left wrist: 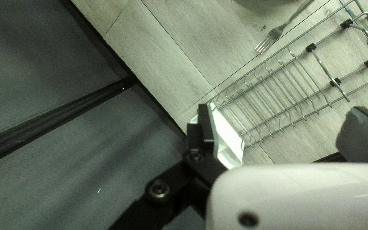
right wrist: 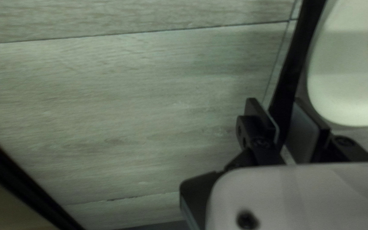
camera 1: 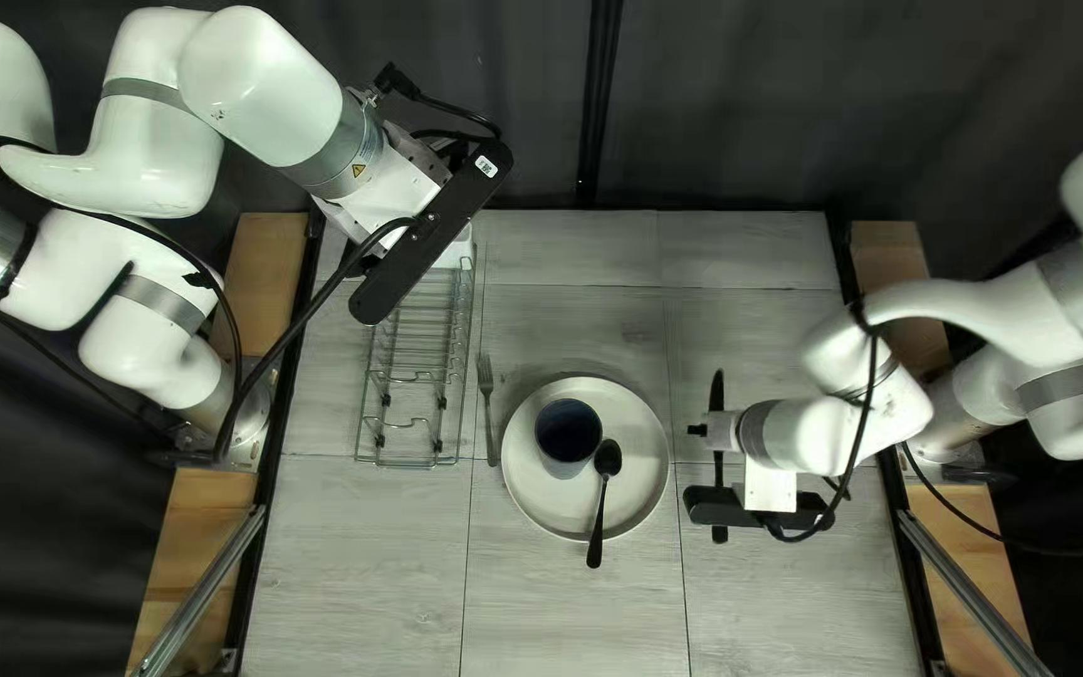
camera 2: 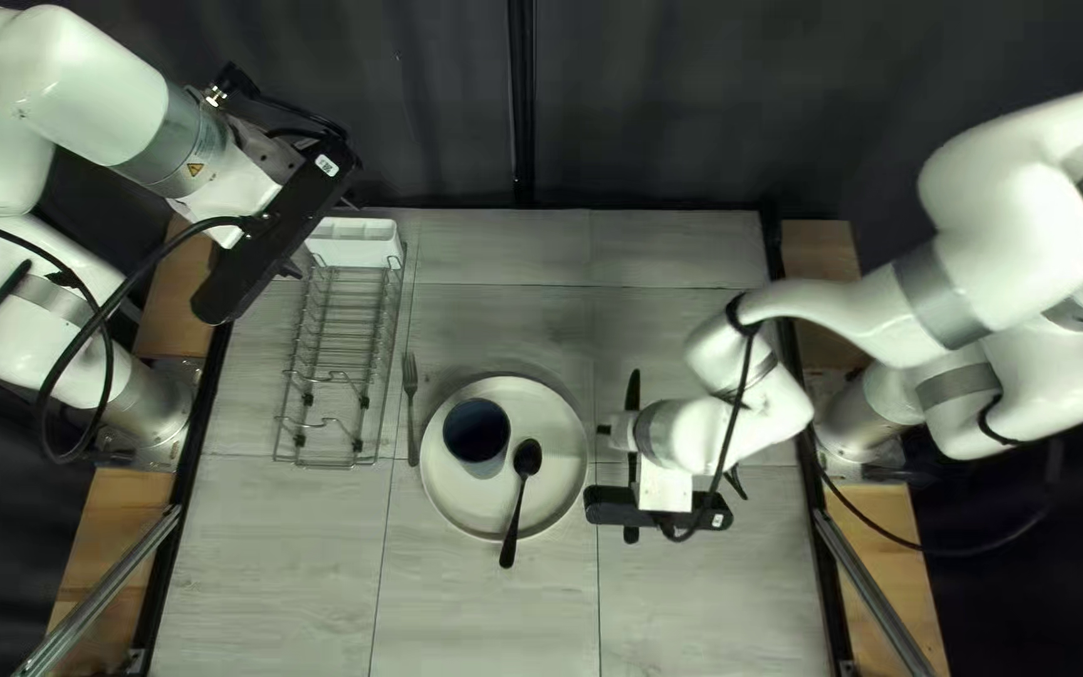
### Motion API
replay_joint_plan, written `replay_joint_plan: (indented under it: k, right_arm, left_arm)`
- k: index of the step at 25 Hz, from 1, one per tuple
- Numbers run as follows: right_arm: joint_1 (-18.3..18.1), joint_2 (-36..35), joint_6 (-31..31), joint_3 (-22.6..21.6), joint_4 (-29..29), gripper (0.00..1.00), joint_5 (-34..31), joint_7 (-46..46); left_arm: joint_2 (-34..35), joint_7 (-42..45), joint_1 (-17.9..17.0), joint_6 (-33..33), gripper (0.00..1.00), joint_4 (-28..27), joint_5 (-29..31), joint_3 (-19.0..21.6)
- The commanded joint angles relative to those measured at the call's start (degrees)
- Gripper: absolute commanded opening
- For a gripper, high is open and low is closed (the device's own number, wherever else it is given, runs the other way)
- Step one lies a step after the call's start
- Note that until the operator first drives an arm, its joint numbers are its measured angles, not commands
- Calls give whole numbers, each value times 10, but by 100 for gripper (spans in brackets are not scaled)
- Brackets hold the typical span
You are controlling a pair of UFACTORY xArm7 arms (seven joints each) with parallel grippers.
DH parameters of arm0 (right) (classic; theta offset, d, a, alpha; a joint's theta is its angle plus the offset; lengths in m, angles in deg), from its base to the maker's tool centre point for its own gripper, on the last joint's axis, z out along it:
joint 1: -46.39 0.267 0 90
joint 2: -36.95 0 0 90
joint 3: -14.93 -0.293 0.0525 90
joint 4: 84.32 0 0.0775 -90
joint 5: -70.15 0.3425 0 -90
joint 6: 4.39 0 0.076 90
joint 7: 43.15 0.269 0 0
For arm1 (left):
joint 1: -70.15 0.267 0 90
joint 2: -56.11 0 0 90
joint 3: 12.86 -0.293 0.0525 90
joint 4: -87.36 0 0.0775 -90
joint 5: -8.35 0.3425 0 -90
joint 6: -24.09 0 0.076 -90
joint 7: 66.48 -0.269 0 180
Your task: Pick up and place plate onto table. Place down one fork to the left of the plate. Place spoon and knife to the right of the plate. Place cup above the knife and spoon
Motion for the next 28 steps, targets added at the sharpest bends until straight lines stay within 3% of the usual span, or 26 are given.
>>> replay_joint_plan:
  k: [1,8,9,10,12,17,20,24,27,28]
  right_arm:
    - [-5,-29,20,3,3,0,-76,82]
    - [0,-44,22,-2,-1,0,-103,106]
    - [0,-43,22,-2,-1,23,-102,103]
    - [0,-41,19,-2,-4,100,-96,94]
    - [1,-32,11,-2,-8,100,-82,78]
    - [23,62,-71,3,-18,100,27,-11]
    - [50,94,-142,3,-68,100,115,-56]
    - [75,34,-149,-17,-141,100,184,-40]
    - [90,-63,-134,-34,-222,100,189,-17]
    - [90,-63,-134,-34,-222,100,189,-17]
  left_arm:
    - [0,0,0,0,100,0,0,0]
    - [0,0,0,0,100,0,0,0]
    - [0,0,0,0,100,0,0,0]
    - [0,0,0,0,100,0,0,0]
    - [0,0,0,0,100,0,0,0]
    - [0,0,0,0,100,0,0,0]
    - [0,0,0,0,100,0,0,0]
    - [0,0,0,0,100,0,0,0]
    - [0,0,0,0,100,0,0,0]
    - [0,0,0,0,100,0,0,0]
